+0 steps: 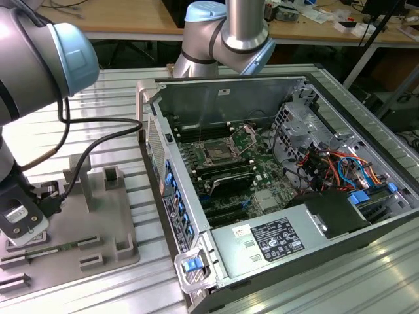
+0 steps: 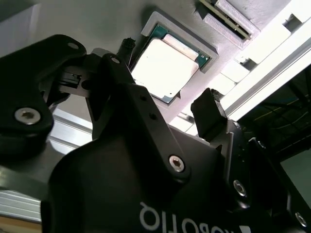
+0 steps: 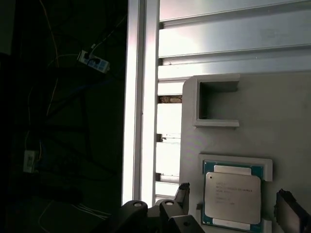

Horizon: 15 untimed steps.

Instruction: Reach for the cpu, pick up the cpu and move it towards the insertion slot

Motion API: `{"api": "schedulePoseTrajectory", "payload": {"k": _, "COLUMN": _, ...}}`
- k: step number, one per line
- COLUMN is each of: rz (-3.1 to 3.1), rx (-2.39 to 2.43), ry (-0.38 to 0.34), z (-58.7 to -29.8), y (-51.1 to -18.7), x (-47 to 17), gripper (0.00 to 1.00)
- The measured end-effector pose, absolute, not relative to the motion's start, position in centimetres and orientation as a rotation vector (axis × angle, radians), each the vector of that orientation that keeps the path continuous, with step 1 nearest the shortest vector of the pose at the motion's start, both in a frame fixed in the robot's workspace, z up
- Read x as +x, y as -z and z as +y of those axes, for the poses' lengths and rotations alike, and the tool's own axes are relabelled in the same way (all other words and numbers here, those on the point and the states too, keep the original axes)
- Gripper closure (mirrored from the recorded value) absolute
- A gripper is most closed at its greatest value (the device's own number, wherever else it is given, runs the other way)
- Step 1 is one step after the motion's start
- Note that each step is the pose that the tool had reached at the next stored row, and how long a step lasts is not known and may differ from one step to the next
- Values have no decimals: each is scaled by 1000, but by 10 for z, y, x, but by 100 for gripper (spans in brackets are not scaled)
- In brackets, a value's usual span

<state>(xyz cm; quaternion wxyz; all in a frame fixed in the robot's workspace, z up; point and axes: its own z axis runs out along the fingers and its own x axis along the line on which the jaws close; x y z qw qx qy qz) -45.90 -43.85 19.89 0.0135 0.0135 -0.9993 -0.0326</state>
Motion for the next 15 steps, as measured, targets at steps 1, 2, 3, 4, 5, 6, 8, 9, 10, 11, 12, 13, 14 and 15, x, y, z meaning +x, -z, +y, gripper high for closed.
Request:
{"api": "schedulePoseTrajectory", "payload": {"k": 1, "rz": -3112, "rx": 45, "ry": 101, "z": -438, "y": -198, "x": -459, "gripper": 25}}
{"api": "schedulePoseTrajectory", "payload": {"k": 2, "rz": -3112, "rx": 48, "ry": 101, "z": -437, "y": -197, "x": -459, "gripper": 25}}
{"api": "schedulePoseTrajectory", "payload": {"k": 3, "rz": -3112, "rx": 55, "ry": 101, "z": -437, "y": -196, "x": -459, "gripper": 25}}
{"api": "schedulePoseTrajectory", "payload": {"k": 4, "rz": -3112, "rx": 71, "ry": 101, "z": -437, "y": -195, "x": -459, "gripper": 25}}
{"api": "schedulePoseTrajectory", "payload": {"k": 5, "rz": -3111, "rx": 92, "ry": 101, "z": -436, "y": -193, "x": -459, "gripper": 25}}
{"api": "schedulePoseTrajectory", "payload": {"k": 6, "rz": -3110, "rx": 95, "ry": 101, "z": -436, "y": -190, "x": -459, "gripper": 25}}
{"api": "schedulePoseTrajectory", "payload": {"k": 8, "rz": -3111, "rx": 83, "ry": 100, "z": -436, "y": -185, "x": -459, "gripper": 25}}
{"api": "schedulePoseTrajectory", "payload": {"k": 9, "rz": -3111, "rx": 74, "ry": 100, "z": -436, "y": -185, "x": -459, "gripper": 25}}
{"api": "schedulePoseTrajectory", "payload": {"k": 10, "rz": -3112, "rx": 61, "ry": 100, "z": -436, "y": -185, "x": -459, "gripper": 25}}
{"api": "schedulePoseTrajectory", "payload": {"k": 11, "rz": -3112, "rx": 56, "ry": 100, "z": -436, "y": -185, "x": -459, "gripper": 25}}
{"api": "schedulePoseTrajectory", "payload": {"k": 12, "rz": -3112, "rx": 54, "ry": 100, "z": -436, "y": -184, "x": -459, "gripper": 25}}
{"api": "schedulePoseTrajectory", "payload": {"k": 13, "rz": -3112, "rx": 53, "ry": 100, "z": -436, "y": -184, "x": -459, "gripper": 25}}
{"api": "schedulePoseTrajectory", "payload": {"k": 14, "rz": -3112, "rx": 53, "ry": 100, "z": -436, "y": -184, "x": -459, "gripper": 25}}
{"api": "schedulePoseTrajectory", "payload": {"k": 15, "rz": -3112, "rx": 53, "ry": 100, "z": -436, "y": -184, "x": -459, "gripper": 25}}
